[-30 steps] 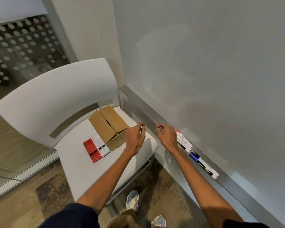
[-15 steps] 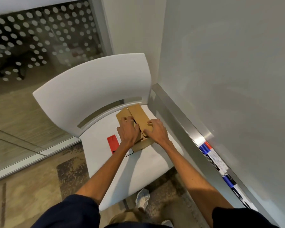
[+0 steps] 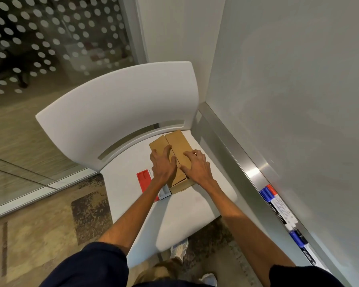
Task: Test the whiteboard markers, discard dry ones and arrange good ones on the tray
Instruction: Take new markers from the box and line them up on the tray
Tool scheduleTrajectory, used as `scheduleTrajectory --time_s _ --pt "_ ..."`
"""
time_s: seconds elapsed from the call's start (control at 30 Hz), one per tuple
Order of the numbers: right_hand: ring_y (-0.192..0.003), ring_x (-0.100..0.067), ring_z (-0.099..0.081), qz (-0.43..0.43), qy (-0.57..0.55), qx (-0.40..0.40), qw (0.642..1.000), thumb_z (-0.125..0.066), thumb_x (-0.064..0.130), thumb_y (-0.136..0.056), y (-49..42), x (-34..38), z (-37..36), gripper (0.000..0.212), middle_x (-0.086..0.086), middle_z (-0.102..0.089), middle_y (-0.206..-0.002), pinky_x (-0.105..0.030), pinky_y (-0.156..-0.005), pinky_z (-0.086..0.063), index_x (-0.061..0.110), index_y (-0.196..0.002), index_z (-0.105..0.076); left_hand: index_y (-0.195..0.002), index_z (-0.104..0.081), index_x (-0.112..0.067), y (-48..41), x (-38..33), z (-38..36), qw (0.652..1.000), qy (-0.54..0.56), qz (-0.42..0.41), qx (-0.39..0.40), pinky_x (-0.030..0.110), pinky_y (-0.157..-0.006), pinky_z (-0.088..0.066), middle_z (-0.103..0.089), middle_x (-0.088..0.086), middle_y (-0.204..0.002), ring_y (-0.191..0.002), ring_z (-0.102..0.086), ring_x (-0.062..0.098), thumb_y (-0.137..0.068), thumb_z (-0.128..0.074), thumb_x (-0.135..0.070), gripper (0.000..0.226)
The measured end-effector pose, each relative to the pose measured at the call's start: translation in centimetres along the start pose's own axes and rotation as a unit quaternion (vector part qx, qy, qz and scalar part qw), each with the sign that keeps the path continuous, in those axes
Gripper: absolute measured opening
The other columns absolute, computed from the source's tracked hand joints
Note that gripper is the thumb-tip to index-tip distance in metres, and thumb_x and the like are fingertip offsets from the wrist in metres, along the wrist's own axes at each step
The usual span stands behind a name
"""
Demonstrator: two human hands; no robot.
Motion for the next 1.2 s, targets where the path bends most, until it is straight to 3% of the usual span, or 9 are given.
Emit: scheduleTrajectory --time_s 0.23,0.33,0.4,0.47,0.67,0.8,0.9,1.03,1.2 --pt "-0.12 -0.029 -0.056 -0.002 -0.01 -0.045 0.999 -0.059 0.045 -0.091 0.2 0.8 1.5 0.059 -0.008 -0.055 -0.138 -0.045 -0.1 -0.047 0.018 -0.142 -0.045 -0.15 -0.025 -0.03 -0.4 -0.2 -0.2 0.999 0.026 0.021 -0.014 0.067 -0.105 -0.032 -0.01 0.02 -0.158 -0.143 -0.014 0.041 -0.1 -0.043 -0.039 0.054" --pt "-0.087 -0.023 -0.065 -0.012 -0.055 -0.105 0.993 -0.052 0.04 -0.097 0.3 0.7 3.7 0.043 -0.007 -0.07 -0.102 -0.036 -0.081 -0.055 0.013 -0.131 -0.057 -0.151 -0.022 -0.026 -0.6 -0.5 -0.2 0.999 0.037 0.038 -0.011 0.066 -0.103 -0.033 -0.01 0.02 -0.157 -0.143 -0.014 0.042 -0.097 -0.046 -0.049 0.063" --pt "-0.066 -0.014 -0.058 -0.012 -0.078 -0.146 0.986 -0.049 0.029 -0.099 0.3 0.3 5.0 0.032 -0.001 -0.067 -0.081 -0.027 -0.066 -0.05 0.013 -0.121 -0.064 -0.151 -0.021 -0.024 -0.6 -0.6 -0.3 0.998 0.037 0.046 -0.003 0.064 -0.103 -0.034 -0.009 0.019 -0.157 -0.143 -0.015 0.041 -0.092 -0.053 -0.054 0.074" --pt "-0.057 -0.008 -0.052 -0.013 -0.08 -0.178 0.981 -0.045 0.022 -0.1 0.1 -0.3 5.8 0.029 -0.001 -0.066 -0.075 -0.022 -0.055 -0.042 0.011 -0.116 -0.067 -0.151 -0.019 -0.021 -0.6 -0.7 -0.4 0.998 0.037 0.053 -0.001 0.061 -0.104 -0.036 -0.011 0.019 -0.157 -0.142 -0.017 0.041 -0.089 -0.062 -0.049 0.081" --pt "-0.065 -0.018 -0.056 -0.072 -0.032 -0.227 0.971 -0.042 0.008 -0.099 -0.6 -2.4 7.3 0.032 -0.005 -0.065 -0.08 -0.028 -0.057 -0.04 0.006 -0.121 -0.065 -0.143 -0.029 -0.017 -0.2 1.0 2.4 0.971 0.222 0.077 -0.052 0.041 -0.093 -0.047 -0.04 0.013 -0.139 -0.118 -0.051 0.031 -0.095 -0.056 -0.025 0.056" --pt "-0.095 -0.023 -0.062 -0.079 -0.008 -0.233 0.969 -0.055 0.002 -0.091 -1.1 -3.5 6.4 0.037 -0.01 -0.065 -0.113 -0.039 -0.08 -0.051 0.009 -0.128 -0.059 -0.139 -0.038 -0.015 1.2 5.0 5.0 0.931 0.331 0.124 -0.096 0.029 -0.074 -0.049 -0.057 0.01 -0.123 -0.101 -0.06 0.024 -0.098 -0.049 -0.013 0.043" --pt "-0.106 -0.022 -0.056 -0.081 0.04 -0.225 0.97 -0.065 0.002 -0.086 -1.1 -3.7 5.3 0.041 -0.01 -0.057 -0.119 -0.039 -0.09 -0.043 0.014 -0.125 -0.062 -0.14 -0.033 -0.012 2.0 7.3 5.5 0.948 0.287 0.109 -0.08 0.029 -0.072 -0.051 -0.059 0.012 -0.117 -0.101 -0.062 0.029 -0.095 -0.053 -0.009 0.05" --pt "-0.099 -0.022 -0.061 -0.061 0.058 -0.187 0.979 -0.062 -0.003 -0.088 -1.1 -3.2 3.3 0.028 -0.007 -0.069 -0.106 -0.036 -0.089 -0.042 0.012 -0.109 -0.071 -0.149 -0.018 -0.013 2.5 8.3 5.0 0.971 0.204 0.097 -0.078 0.047 -0.099 -0.044 -0.044 0.017 -0.139 -0.122 -0.049 0.031 -0.091 -0.066 -0.019 0.075" --pt "-0.087 -0.024 -0.066 -0.064 0.018 -0.161 0.985 -0.054 0.001 -0.095 -1.1 -2.8 2.8 0.022 -0.01 -0.07 -0.101 -0.038 -0.081 -0.055 0.006 -0.108 -0.07 -0.135 -0.048 -0.008 1.5 7.1 3.8 0.995 0.089 0.033 -0.037 0.049 -0.107 -0.038 -0.037 0.017 -0.145 -0.132 -0.04 0.034 -0.097 -0.053 -0.018 0.04"
Point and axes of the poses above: each hand's wrist, its own y-axis away from the middle knuckle, its own z-axis out of the back of the hand, x = y × z, the point moved 7 cm from there along -y, towards the middle knuckle
